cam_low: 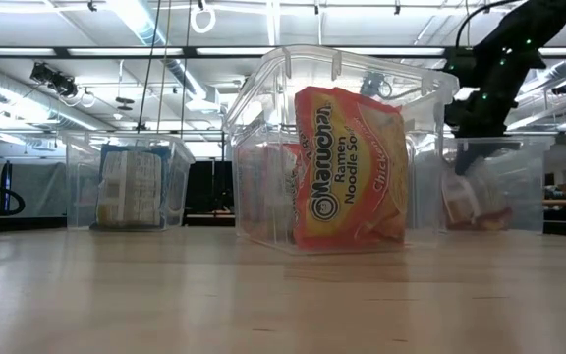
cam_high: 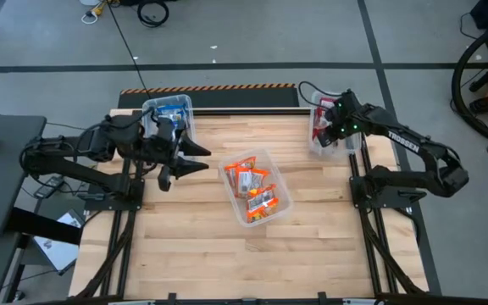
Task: Sort Maruchan noodles
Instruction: Put the red noodle pack into the right transparent bin, then return to Home Position
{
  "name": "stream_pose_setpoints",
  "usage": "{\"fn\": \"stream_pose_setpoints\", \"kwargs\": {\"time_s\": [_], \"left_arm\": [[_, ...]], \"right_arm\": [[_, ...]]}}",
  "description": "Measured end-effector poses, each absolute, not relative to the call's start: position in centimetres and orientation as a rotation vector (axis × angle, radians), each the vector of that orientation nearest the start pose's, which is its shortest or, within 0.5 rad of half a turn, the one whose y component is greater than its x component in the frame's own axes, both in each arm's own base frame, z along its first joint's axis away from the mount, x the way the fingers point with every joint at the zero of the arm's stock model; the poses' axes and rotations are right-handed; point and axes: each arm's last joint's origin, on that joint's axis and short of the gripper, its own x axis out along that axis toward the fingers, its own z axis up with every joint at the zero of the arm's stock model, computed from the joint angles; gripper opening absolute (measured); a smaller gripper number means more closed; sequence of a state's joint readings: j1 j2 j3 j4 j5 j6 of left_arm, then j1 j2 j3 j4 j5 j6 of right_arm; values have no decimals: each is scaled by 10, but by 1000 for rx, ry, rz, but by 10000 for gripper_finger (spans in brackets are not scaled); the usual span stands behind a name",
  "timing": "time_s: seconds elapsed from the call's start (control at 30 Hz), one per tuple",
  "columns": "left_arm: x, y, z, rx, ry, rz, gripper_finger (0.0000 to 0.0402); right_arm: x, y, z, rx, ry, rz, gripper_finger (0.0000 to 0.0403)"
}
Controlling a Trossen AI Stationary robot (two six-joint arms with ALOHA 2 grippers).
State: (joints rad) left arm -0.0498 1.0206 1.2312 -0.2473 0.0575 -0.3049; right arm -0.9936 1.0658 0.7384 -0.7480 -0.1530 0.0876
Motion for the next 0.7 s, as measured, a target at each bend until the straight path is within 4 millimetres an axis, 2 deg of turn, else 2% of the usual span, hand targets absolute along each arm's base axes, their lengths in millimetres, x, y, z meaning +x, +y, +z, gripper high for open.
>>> {"fn": "stream_pose_setpoints", "kwargs": {"time_s": [0.17, 0.27, 0.53, 0.7], "left_arm": [[205, -11, 432, -309, 79, -62, 192], [205, -11, 431, -302, 88, -55, 192], [206, -7, 432, -306, 69, 4, 192], [205, -6, 431, -306, 74, 43, 192]], "right_arm": [[105, -152, 240, 650, 858, -793, 101], [104, -148, 253, 631, 793, -742, 117], [100, -117, 286, 519, 620, -647, 111], [100, -95, 307, 450, 451, -574, 99]]}}
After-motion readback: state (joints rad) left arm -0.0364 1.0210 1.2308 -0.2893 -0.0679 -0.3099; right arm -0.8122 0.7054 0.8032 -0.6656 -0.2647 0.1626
